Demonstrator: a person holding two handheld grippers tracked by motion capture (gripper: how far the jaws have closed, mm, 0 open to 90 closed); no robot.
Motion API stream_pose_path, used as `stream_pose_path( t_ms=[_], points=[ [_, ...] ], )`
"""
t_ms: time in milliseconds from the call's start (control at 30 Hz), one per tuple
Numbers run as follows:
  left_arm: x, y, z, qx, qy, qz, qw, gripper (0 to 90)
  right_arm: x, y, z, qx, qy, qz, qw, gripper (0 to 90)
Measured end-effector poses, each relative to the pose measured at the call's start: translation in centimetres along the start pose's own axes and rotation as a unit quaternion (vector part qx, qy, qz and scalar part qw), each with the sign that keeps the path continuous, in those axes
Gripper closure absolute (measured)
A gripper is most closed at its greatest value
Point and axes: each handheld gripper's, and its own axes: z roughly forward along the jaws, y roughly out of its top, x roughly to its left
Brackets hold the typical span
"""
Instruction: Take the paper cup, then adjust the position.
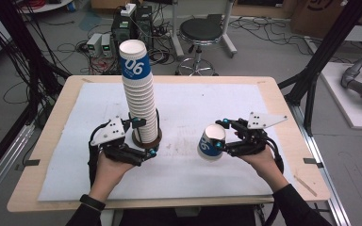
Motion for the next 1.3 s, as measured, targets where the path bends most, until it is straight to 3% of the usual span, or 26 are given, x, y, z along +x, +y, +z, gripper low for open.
stream_pose_path(
  t_ms=[67,467,800,1300],
  points=[
    [-0.1,-0.3,0.4,0.009,-0.005,0.0,0.9999,7.4,0.0,-0.2,-0.1,0.001,-0.001,0.005,1.0,31.2],
    [-0.5,-0.4,1.6,0.01,-0.027,0.003,0.9996,7.4,0.1,-0.4,-0.9,-0.002,-0.008,0.005,1.0,31.2],
    [-0.6,-0.7,2.3,0.016,-0.041,0.0,0.999,7.4,0.2,-0.2,-0.8,-0.007,0.002,0.002,1.0,31.3],
    [-2.3,-1.5,4.9,0.044,-0.094,-0.016,0.9945,7.4,1.0,0.1,0.2,-0.004,0.038,-0.01,0.9992,31.3]
  ],
)
